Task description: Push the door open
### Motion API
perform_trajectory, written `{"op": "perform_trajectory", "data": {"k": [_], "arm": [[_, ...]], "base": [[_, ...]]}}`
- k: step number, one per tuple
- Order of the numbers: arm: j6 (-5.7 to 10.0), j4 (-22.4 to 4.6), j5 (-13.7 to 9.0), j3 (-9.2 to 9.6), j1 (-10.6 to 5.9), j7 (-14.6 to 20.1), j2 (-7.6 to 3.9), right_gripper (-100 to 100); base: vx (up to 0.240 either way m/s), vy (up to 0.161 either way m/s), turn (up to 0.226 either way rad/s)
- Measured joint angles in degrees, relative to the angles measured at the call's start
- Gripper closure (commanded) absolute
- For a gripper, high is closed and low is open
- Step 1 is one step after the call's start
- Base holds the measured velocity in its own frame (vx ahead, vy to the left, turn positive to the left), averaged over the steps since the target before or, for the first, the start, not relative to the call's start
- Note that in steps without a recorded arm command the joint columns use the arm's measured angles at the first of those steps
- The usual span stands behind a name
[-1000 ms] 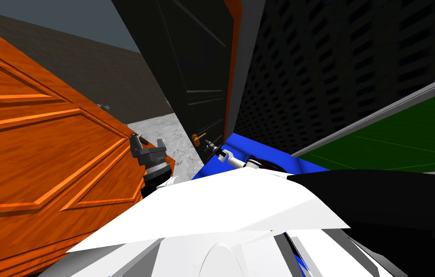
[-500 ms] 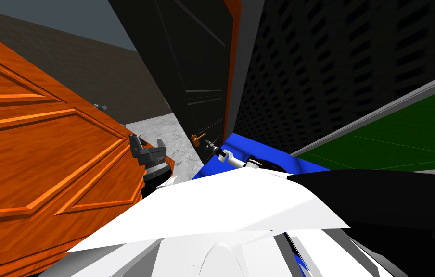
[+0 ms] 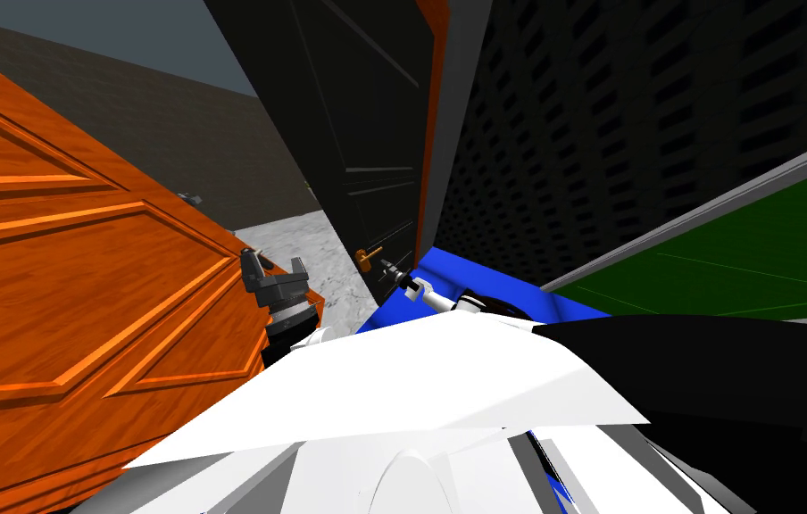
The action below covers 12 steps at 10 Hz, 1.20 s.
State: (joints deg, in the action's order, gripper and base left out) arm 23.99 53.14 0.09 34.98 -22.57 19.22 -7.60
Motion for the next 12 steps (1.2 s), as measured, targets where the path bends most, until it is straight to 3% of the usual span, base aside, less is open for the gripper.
{"op": "perform_trajectory", "data": {"k": [12], "arm": [[0.2,0.3,0.0,0.91,-0.09,0.6,-0.47,-100]], "base": [[0.007,-0.001,-0.008]]}}
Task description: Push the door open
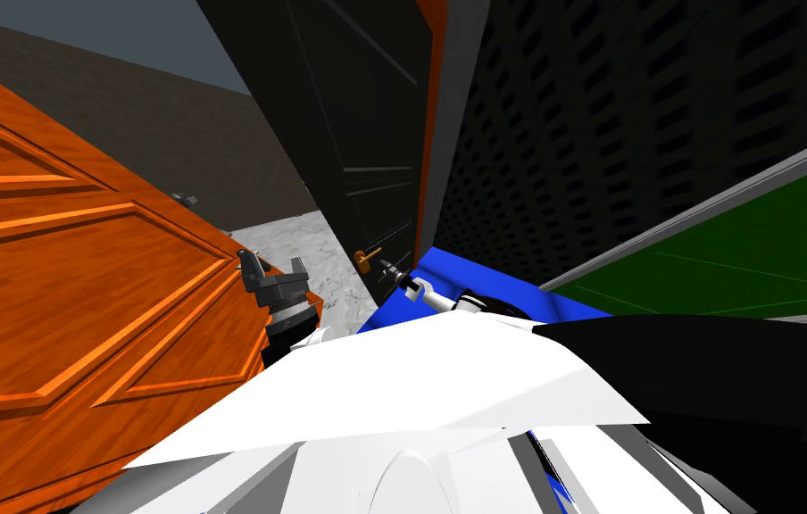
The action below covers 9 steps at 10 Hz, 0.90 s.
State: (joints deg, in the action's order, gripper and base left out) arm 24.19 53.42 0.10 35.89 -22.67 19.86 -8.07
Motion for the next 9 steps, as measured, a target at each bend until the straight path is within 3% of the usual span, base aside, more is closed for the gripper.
{"op": "perform_trajectory", "data": {"k": [9], "arm": [[0.0,0.0,0.0,0.02,0.0,0.0,-0.01,-100]], "base": [[0.011,0.006,0.007]]}}
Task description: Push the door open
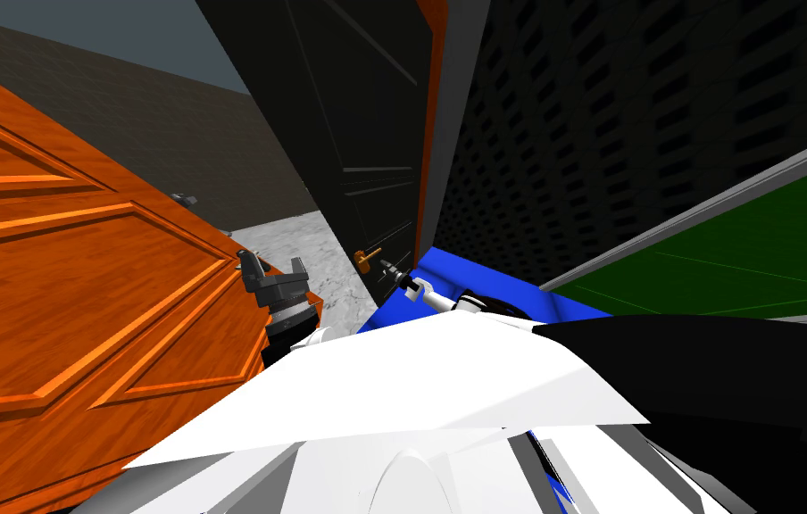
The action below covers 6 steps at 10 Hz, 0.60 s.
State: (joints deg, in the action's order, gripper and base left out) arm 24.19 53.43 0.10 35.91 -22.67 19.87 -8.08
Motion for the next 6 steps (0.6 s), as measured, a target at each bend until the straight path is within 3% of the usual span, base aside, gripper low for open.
{"op": "perform_trajectory", "data": {"k": [6], "arm": [[0.02,-1.2,0.0,-1.31,-0.37,-0.8,0.9,-100]], "base": [[0.177,0.12,0.035]]}}
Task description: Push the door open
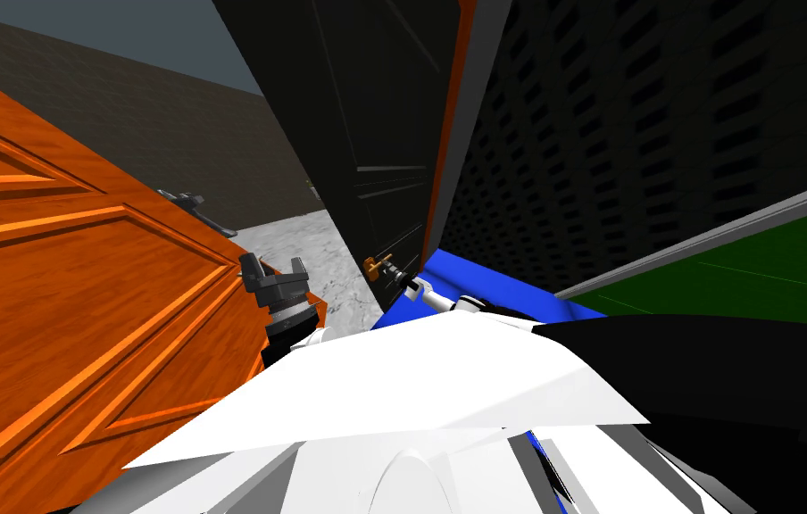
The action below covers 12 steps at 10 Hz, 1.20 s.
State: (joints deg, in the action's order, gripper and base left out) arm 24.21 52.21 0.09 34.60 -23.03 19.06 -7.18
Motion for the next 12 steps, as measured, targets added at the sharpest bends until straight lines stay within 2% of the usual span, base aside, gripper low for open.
{"op": "perform_trajectory", "data": {"k": [2,3,8,12], "arm": [[-0.02,-0.3,0.0,-0.44,-0.06,-0.3,0.33,-100],[-0.02,-0.3,0.0,-0.47,-0.09,-0.4,0.35,100],[-0.06,-0.2,0.0,-0.59,-0.37,-0.4,0.36,100],[-0.31,-1.0,0.0,-1.84,0.23,-1.2,0.38,100]], "base": [[0.13,0.056,0.014],[-0.011,-0.002,-0.004],[-0.007,-0.004,0.005],[0.074,0.131,-0.043]]}}
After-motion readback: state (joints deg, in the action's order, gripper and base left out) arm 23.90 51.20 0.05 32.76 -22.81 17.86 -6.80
